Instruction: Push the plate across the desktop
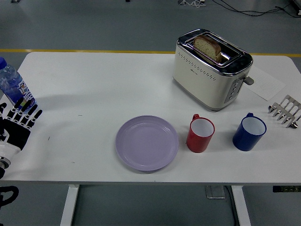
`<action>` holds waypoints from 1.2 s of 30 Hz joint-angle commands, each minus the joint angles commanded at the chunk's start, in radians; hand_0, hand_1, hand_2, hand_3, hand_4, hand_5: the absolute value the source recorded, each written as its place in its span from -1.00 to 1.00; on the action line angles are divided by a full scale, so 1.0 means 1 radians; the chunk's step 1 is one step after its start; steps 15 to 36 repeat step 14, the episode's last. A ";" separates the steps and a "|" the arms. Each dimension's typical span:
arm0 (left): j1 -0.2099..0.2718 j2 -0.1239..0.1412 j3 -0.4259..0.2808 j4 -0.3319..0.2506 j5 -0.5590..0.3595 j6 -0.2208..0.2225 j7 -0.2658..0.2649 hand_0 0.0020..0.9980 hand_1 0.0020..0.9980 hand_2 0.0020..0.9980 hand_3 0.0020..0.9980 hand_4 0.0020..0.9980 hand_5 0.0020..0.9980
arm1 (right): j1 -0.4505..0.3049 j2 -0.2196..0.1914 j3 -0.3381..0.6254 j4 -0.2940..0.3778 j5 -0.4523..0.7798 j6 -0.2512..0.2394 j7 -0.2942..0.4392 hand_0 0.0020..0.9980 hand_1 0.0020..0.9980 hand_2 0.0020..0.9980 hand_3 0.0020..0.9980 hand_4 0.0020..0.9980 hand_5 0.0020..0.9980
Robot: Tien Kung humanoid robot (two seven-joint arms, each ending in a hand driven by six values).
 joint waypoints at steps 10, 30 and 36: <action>-0.006 -0.003 -0.004 -0.001 -0.008 0.007 -0.024 0.31 0.35 0.35 0.30 0.05 1.00 | 0.009 -0.002 -0.008 0.000 0.015 -0.002 0.003 0.28 0.23 0.26 0.15 -0.28 -0.70; -0.007 -0.003 -0.008 -0.002 -0.010 0.007 -0.026 0.31 0.35 0.35 0.30 0.05 1.00 | 0.012 -0.003 -0.006 0.000 0.014 -0.002 0.003 0.28 0.23 0.26 0.15 -0.28 -0.70; -0.007 -0.003 -0.008 -0.002 -0.010 0.007 -0.026 0.31 0.35 0.35 0.30 0.05 1.00 | 0.012 -0.003 -0.006 0.000 0.014 -0.002 0.003 0.28 0.23 0.26 0.15 -0.28 -0.70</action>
